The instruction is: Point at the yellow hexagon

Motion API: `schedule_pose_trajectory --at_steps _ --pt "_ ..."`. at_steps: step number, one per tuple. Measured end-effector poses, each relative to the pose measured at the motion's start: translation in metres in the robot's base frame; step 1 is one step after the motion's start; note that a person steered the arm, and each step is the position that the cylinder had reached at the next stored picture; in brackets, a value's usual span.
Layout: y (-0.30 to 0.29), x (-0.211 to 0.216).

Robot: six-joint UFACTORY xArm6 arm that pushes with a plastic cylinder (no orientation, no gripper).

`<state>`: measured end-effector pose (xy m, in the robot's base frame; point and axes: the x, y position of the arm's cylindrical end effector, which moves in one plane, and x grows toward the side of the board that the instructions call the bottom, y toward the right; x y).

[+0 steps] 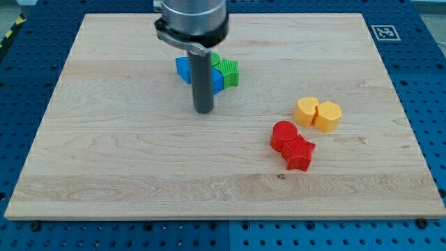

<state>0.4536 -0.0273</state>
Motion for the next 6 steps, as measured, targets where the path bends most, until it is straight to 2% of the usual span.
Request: schedule_pose_trajectory --at_steps 1,2,3,4,6 --pt "0.056 -0.004" --pt "0.106 -0.031" --pt "0.173 -0.04" --pt "0.232 -0.035" --pt "0.234 -0.003"
